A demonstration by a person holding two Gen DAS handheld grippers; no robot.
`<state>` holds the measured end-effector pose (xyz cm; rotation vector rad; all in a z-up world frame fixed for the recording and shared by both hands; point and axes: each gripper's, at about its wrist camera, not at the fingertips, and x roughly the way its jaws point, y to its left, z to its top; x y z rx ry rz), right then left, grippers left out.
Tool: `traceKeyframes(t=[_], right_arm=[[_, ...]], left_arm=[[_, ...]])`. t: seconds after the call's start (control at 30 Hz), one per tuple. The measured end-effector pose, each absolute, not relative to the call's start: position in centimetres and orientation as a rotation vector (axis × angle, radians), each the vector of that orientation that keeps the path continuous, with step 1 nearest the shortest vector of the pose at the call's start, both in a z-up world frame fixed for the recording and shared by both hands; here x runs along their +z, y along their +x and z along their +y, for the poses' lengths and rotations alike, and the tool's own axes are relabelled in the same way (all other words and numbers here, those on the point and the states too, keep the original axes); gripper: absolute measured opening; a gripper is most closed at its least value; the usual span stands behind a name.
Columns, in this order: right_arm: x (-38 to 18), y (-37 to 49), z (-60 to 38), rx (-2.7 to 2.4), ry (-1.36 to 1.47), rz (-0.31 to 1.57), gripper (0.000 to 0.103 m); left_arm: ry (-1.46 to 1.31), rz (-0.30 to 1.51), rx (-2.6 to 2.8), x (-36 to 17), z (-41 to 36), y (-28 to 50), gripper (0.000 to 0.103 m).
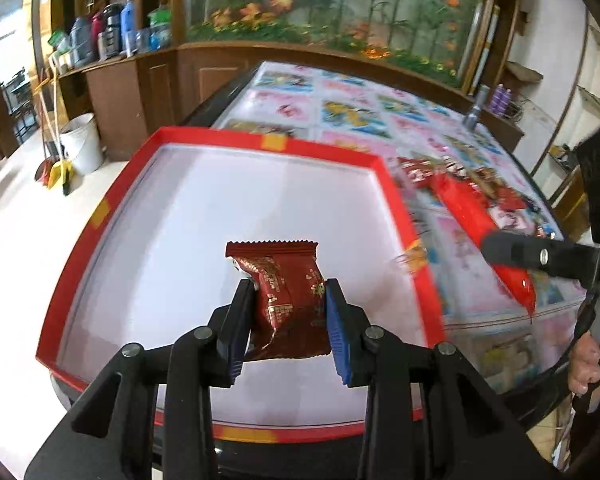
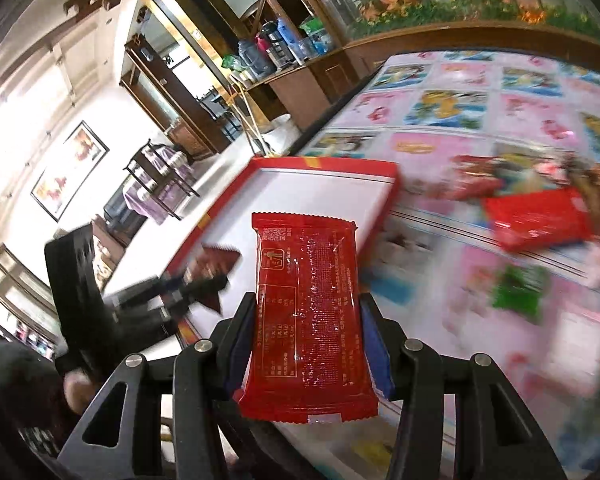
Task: Organize snacks
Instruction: 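Open the right tool to drop the red wafer pack into the box, then grasp the white candy pouch with the right tool while the left tool reaches the green packet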
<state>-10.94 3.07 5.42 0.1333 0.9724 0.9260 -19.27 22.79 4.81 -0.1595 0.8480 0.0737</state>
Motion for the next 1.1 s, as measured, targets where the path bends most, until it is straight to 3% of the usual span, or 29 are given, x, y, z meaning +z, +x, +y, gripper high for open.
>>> traceKeyframes(t=[0.23,0.4,0.63,0.77,0.83,1.1], right_arm=[[3.1,-10.5,9.9,0.968,0.142,1.049,0.053],[2.9,-10.4,10.8,0.989,0.166,1.04,0.054],[5.0,-10.2,2.5,0.819,0.137,0.896,0.058],[6.0,-10.5,-5.0,0.618,0.091,0.819,0.067],[5.9,-10.6,-7.9,0.537,0.061,0.824,0.071],[3.3,-9.8,-12.0,0.408,0.029,0.919,0.072]], left_arm=[[-0.199,0.877,0.163,3.5,25.7,-19.7,0.034],[-0.23,0.858,0.238,4.1,27.7,-20.6,0.047],[-0.212,0.775,0.174,6.5,25.2,-20.6,0.059],[-0.166,0.77,0.076,7.1,21.4,-19.8,0.064],[-0.137,0.775,0.023,7.2,19.0,-19.1,0.066],[-0.03,0.831,-0.08,7.0,12.2,-17.7,0.071]])
